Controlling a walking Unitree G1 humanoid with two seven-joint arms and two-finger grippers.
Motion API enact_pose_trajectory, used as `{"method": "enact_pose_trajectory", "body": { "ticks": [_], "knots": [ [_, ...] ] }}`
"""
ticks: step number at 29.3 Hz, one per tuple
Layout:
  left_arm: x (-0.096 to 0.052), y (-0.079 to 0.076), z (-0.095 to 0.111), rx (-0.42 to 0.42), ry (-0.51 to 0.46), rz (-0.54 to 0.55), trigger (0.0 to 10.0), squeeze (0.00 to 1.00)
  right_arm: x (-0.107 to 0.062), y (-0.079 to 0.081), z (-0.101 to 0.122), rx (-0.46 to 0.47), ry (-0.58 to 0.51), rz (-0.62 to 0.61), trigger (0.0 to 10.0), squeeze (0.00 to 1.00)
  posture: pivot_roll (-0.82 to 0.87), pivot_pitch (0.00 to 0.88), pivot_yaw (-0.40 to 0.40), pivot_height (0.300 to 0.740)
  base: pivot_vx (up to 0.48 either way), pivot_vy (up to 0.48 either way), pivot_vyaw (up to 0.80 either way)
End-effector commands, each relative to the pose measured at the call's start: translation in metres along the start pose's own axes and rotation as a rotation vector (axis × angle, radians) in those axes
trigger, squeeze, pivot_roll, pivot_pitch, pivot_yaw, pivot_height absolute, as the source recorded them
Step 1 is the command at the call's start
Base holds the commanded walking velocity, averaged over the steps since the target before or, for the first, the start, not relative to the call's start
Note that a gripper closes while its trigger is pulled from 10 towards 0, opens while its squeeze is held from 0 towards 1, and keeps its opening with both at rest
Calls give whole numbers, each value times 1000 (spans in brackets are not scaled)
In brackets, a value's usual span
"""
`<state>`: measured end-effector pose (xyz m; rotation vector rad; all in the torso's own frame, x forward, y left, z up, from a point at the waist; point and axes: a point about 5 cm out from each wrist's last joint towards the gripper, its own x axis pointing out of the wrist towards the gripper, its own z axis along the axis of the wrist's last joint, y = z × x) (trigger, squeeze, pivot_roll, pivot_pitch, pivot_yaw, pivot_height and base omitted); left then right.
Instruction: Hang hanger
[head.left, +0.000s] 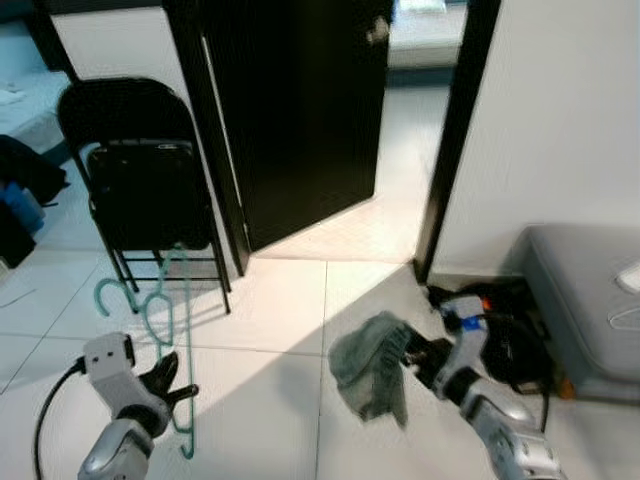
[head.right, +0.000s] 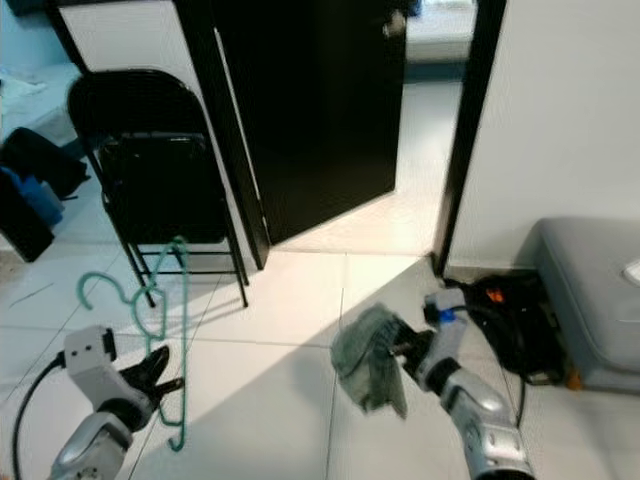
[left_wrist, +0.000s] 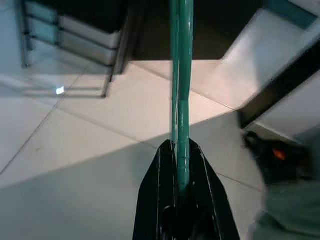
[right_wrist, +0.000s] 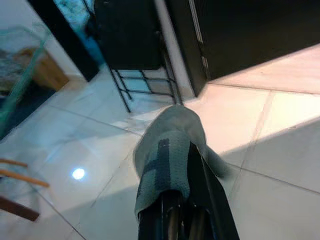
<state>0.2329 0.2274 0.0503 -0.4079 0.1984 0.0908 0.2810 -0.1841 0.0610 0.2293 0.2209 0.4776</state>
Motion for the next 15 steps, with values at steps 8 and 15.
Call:
{"method": "enact_pose_trajectory", "body": {
  "ticks": [8, 15],
  "knots": [
    [-2, 2, -5, -21, 18, 0, 10000, 0, -1, -1, -2, 7, 11, 0, 10000, 0, -13, 0, 28, 740, 0, 0, 764],
    [0, 1, -6, -11, 37, -27, 10000, 0, -1, -2, -2, 13, 11, -2, 10000, 0, -12, 0, 25, 740, 0, 0, 764]
  ]
}}
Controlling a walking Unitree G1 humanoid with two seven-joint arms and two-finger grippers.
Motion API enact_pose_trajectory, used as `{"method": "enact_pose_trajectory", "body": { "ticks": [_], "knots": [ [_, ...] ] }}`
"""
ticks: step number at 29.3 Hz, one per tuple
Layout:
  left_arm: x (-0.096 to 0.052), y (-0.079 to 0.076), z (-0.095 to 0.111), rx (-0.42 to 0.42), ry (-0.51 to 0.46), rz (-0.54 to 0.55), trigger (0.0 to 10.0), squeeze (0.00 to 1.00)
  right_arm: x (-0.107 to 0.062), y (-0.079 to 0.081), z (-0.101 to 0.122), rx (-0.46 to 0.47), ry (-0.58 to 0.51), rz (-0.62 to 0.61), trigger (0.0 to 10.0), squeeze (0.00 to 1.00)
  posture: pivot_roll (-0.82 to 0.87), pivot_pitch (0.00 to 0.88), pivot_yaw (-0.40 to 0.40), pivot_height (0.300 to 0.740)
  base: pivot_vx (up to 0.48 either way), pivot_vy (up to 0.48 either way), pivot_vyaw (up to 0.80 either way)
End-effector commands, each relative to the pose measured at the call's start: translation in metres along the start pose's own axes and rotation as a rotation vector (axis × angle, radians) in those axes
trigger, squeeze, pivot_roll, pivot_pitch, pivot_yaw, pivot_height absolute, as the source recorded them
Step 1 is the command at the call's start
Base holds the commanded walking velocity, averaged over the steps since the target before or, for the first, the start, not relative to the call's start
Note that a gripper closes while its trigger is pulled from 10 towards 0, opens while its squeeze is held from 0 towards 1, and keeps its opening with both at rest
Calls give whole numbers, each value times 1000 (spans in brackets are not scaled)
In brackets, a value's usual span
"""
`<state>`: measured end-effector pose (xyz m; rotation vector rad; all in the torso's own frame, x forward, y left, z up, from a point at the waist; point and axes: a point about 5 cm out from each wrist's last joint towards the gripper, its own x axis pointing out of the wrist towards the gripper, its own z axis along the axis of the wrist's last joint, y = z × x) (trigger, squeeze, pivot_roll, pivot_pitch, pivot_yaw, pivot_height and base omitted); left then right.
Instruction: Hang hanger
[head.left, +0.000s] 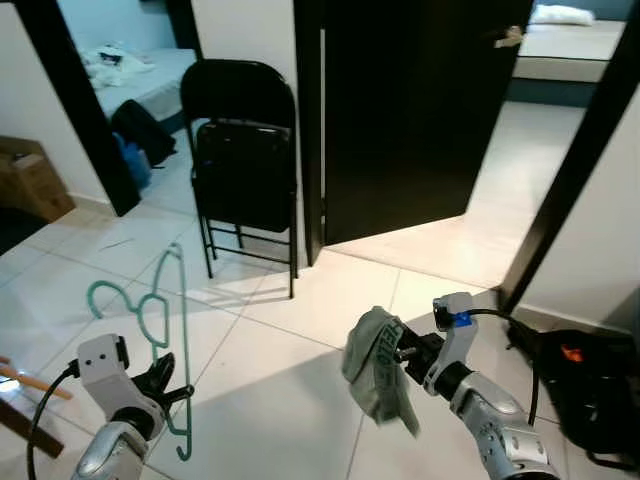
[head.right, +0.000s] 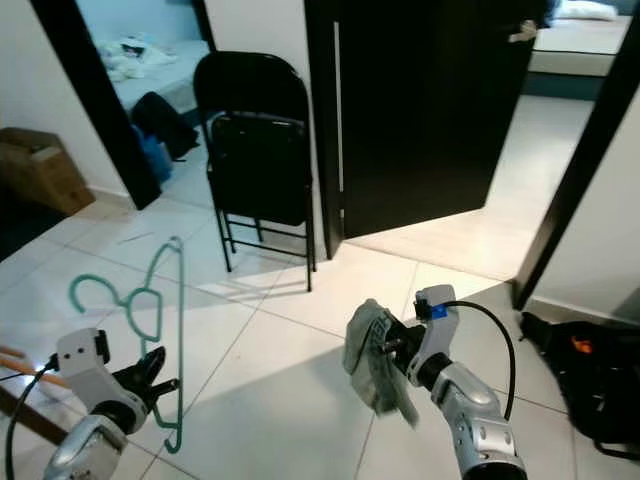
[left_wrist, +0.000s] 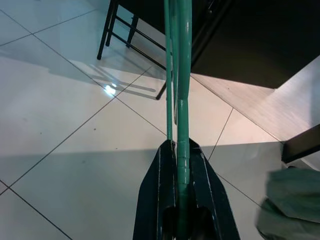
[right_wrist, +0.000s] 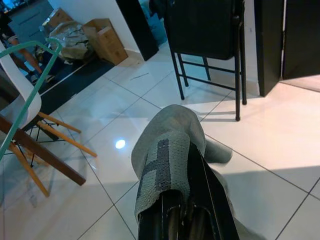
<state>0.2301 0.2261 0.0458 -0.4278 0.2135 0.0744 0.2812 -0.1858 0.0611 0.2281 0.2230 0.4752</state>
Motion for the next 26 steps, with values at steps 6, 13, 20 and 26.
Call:
{"method": "enact_pose_trajectory", "body": {
  "ticks": [6, 13, 20, 26],
  "knots": [
    [3, -4, -2, 46, 37, -48, 10000, 0, 0, 0, -2, 15, 8, 1, 10000, 0, -12, 0, 25, 740, 0, 0, 763],
    [6, -17, -6, 118, 98, -180, 10000, 0, 1, 0, -1, 16, 8, 2, 10000, 0, -8, 0, 28, 740, 0, 0, 763],
    [7, -18, -7, 105, 114, -208, 10000, 0, 2, 0, 0, 18, 7, 4, 10000, 0, -8, 0, 30, 740, 0, 0, 761],
    [8, -18, -7, 102, 108, -202, 10000, 0, 2, 0, 0, 18, 7, 5, 10000, 0, -4, 0, 27, 740, 0, 0, 763]
  ]
}}
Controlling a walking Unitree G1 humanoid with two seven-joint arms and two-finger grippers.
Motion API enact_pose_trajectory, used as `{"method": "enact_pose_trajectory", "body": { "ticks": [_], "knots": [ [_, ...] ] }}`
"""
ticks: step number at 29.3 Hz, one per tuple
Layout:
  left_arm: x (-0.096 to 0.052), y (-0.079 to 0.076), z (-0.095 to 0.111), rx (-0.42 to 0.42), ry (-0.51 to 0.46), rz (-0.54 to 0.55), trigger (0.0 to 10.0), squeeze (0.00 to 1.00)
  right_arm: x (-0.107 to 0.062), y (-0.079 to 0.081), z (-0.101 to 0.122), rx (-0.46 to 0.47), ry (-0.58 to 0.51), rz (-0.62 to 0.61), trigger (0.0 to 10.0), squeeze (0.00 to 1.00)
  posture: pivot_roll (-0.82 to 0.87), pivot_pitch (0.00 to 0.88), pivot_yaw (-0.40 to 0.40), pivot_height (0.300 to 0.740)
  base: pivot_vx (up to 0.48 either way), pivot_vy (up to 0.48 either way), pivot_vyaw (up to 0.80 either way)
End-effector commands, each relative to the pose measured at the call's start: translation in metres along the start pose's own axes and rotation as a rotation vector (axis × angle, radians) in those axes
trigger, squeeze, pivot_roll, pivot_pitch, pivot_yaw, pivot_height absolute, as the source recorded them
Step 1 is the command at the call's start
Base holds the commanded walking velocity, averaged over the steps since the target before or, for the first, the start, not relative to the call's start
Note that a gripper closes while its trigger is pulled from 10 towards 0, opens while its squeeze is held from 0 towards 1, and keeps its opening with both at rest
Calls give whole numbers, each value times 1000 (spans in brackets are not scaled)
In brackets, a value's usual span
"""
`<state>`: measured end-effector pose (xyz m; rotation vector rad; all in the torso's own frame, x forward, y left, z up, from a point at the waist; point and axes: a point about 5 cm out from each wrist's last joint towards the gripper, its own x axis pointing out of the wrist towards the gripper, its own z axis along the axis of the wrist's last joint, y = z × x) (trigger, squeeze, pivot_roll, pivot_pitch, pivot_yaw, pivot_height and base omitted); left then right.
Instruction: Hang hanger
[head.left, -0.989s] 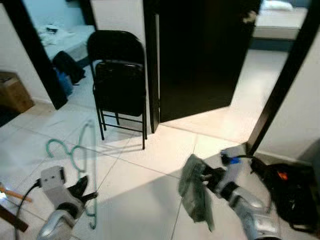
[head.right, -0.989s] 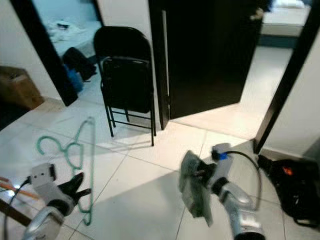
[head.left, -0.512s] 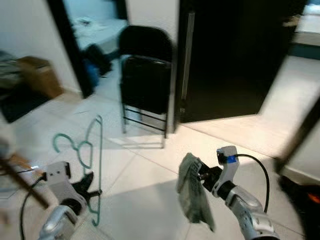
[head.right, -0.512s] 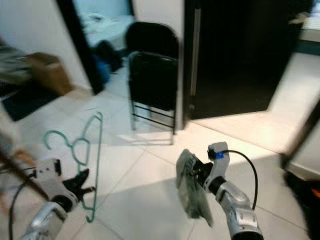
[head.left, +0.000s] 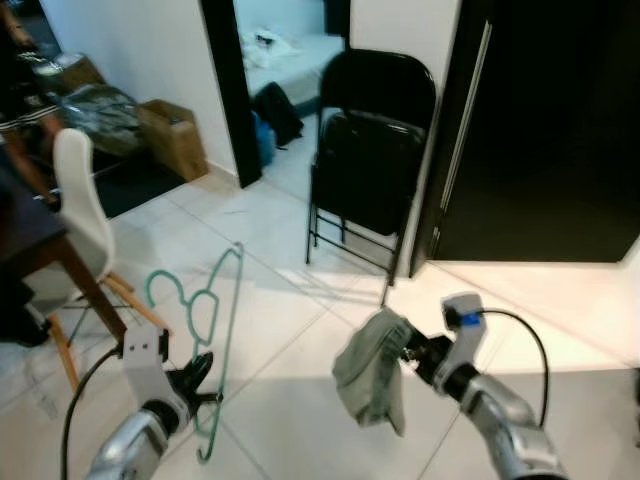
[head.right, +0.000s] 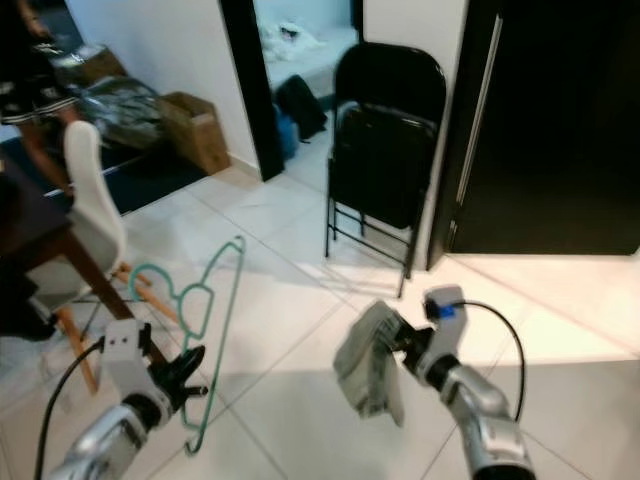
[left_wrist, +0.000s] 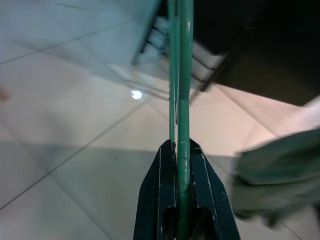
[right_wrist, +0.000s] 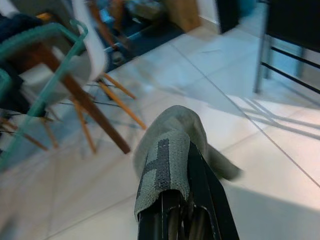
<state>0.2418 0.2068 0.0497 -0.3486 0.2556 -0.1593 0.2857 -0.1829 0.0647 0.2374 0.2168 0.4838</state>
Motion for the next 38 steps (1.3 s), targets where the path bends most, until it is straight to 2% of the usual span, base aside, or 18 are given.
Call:
{"method": "enact_pose_trajectory", "body": {
  "ticks": [1, 38],
  "knots": [
    [-2, 1, -5, -3, 21, 5, 10000, 0, -3, -2, -4, 12, 15, -4, 10000, 0, 1, 0, 25, 740, 0, 0, 763],
    [-5, 3, -3, -61, -9, -6, 10000, 0, -5, -2, -5, 16, 16, 14, 10000, 0, -4, 0, 27, 740, 0, 0, 761]
  ]
}}
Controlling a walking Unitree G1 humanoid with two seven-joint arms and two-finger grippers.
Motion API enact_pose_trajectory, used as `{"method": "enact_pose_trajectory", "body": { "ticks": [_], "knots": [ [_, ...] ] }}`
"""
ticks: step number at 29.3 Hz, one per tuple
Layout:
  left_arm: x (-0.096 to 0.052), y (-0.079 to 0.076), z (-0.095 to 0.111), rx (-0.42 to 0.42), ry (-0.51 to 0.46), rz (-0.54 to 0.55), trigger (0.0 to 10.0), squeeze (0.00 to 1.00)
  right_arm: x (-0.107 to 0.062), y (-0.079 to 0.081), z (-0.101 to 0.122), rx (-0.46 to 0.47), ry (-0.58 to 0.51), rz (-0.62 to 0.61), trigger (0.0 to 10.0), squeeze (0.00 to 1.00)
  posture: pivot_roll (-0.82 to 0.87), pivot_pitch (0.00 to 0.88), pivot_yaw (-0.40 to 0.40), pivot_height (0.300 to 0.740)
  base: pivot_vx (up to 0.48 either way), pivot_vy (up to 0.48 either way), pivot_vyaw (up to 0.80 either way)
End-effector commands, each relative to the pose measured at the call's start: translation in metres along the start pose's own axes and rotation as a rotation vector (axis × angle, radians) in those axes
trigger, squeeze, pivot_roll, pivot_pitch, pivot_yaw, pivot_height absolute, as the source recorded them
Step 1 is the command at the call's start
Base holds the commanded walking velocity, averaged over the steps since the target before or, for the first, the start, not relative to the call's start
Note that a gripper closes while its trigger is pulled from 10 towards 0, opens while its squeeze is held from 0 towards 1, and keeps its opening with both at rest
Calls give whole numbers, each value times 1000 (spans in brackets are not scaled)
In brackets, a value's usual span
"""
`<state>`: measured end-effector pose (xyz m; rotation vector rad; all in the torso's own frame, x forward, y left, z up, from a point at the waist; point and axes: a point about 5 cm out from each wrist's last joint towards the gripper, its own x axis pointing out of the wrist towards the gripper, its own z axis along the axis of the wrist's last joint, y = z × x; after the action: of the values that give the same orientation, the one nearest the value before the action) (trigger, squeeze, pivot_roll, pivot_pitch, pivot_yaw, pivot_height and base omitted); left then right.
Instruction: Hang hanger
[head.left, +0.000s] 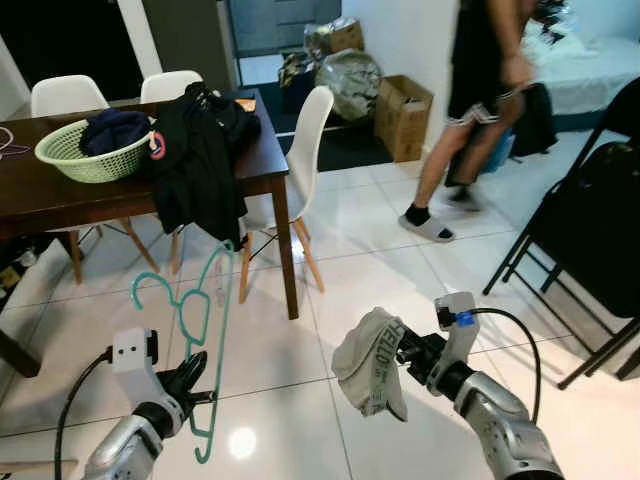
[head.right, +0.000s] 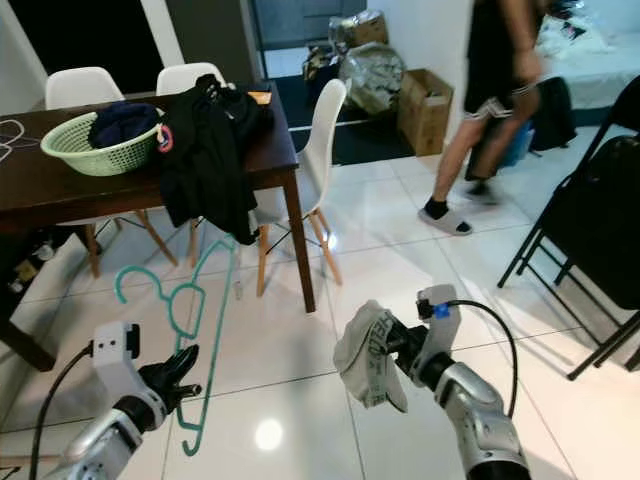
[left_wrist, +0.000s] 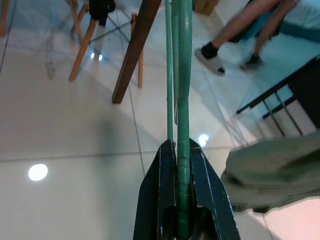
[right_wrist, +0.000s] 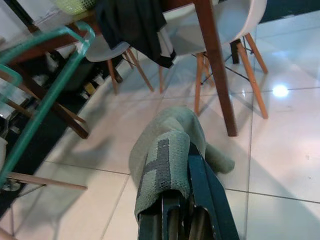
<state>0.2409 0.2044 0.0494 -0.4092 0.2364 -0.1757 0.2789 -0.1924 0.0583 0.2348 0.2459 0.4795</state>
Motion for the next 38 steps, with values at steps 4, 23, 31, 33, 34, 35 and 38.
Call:
{"method": "enact_pose_trajectory", "body": {
  "ticks": [4, 23, 31, 33, 34, 35, 38],
  "knots": [
    [-5, 5, -1, -5, 8, 20, 10000, 0, 4, 5, 1, 11, -13, 22, 10000, 0, -4, 0, 25, 740, 0, 0, 761],
    [-4, 7, 3, 33, -11, 31, 10000, 0, 6, 12, 3, -40, -17, 71, 10000, 0, -4, 0, 34, 740, 276, 0, 371],
    [-5, 6, 3, 79, -10, 31, 10000, 0, 7, 12, 6, -14, -32, 72, 10000, 0, 6, 0, 31, 740, 366, 0, 599],
    [-6, 4, 2, 98, -5, 28, 10000, 0, 9, 12, 10, -20, -49, 66, 10000, 0, 7, 0, 31, 740, 368, 0, 0],
    [-7, 3, 2, 112, -1, 25, 10000, 0, 11, 13, 13, -25, -60, 61, 10000, 0, 7, 0, 31, 740, 368, 0, 0],
    [-8, 0, 2, 126, 6, 14, 10000, 0, 15, 16, 21, -20, -94, 63, 10000, 0, 10, 0, 31, 740, 368, 0, 0],
    [-10, -4, 0, 135, 17, 2, 10000, 0, 22, 20, 31, -20, -129, 67, 10000, 0, 14, 0, 31, 740, 368, 0, 0]
  ]
}}
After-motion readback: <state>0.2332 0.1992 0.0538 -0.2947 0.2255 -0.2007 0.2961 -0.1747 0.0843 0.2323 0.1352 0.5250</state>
